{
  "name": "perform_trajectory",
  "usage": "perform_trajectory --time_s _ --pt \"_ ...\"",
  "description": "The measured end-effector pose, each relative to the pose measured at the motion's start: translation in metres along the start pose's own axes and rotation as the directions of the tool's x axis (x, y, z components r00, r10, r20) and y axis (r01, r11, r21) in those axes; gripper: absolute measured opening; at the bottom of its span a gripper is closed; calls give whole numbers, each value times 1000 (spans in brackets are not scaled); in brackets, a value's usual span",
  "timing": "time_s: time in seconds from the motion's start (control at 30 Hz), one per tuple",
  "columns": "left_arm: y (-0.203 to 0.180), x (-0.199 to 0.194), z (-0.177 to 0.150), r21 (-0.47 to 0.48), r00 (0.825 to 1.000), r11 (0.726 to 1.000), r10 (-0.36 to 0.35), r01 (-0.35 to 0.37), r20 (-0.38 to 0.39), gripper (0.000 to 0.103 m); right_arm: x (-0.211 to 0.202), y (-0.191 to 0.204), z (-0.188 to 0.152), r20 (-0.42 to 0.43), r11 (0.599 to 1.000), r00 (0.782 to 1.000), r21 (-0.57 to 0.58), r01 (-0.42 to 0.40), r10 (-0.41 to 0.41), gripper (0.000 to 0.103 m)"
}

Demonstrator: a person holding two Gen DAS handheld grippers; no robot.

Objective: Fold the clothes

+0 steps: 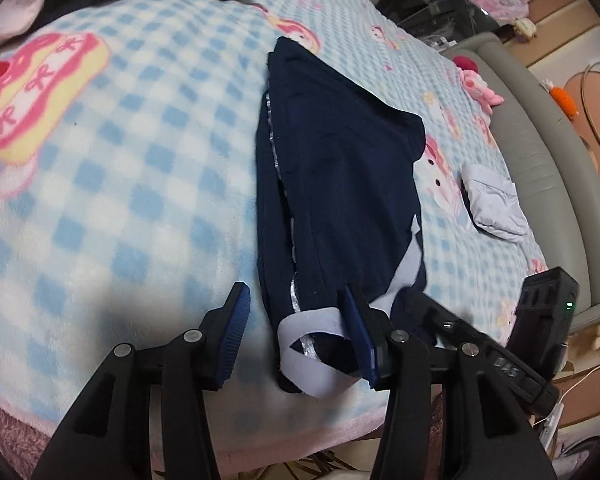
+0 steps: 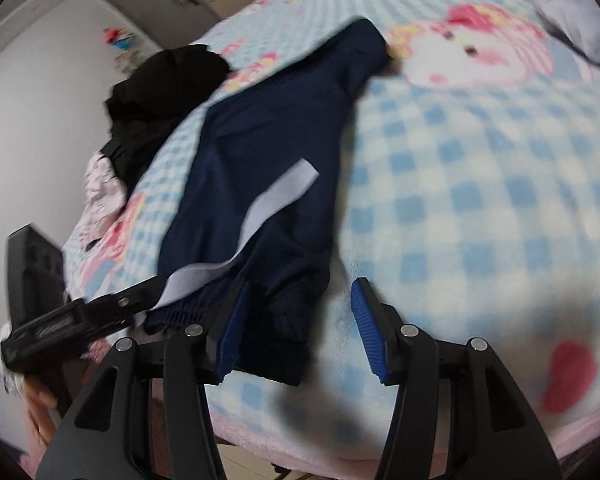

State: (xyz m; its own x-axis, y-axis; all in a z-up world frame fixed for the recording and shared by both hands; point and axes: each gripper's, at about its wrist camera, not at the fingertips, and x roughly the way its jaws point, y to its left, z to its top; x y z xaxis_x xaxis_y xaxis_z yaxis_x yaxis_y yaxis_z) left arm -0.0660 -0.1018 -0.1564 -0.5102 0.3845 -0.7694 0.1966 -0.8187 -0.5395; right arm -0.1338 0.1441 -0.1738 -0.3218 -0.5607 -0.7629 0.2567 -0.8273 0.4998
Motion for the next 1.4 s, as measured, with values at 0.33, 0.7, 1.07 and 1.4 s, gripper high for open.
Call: perform_trajectory --time_s 0.33,0.7,1.07,1.4 --pt "-12 -12 -9 91 993 990 100 -106 67 8 -31 13 -16 30 995 999 -92 25 -23 17" --pt "4 -8 -19 1 999 999 -32 32 22 43 -33 -8 -26 -8 996 997 -44 -72 71 46" --pt "4 -41 -18 52 984 995 81 -90 157 27 -69 21 -30 178 974 984 -218 60 -21 27" --pt "-19 1 -2 183 981 967 158 -177 114 14 -10 19 -16 37 970 990 -198 143 -139 27"
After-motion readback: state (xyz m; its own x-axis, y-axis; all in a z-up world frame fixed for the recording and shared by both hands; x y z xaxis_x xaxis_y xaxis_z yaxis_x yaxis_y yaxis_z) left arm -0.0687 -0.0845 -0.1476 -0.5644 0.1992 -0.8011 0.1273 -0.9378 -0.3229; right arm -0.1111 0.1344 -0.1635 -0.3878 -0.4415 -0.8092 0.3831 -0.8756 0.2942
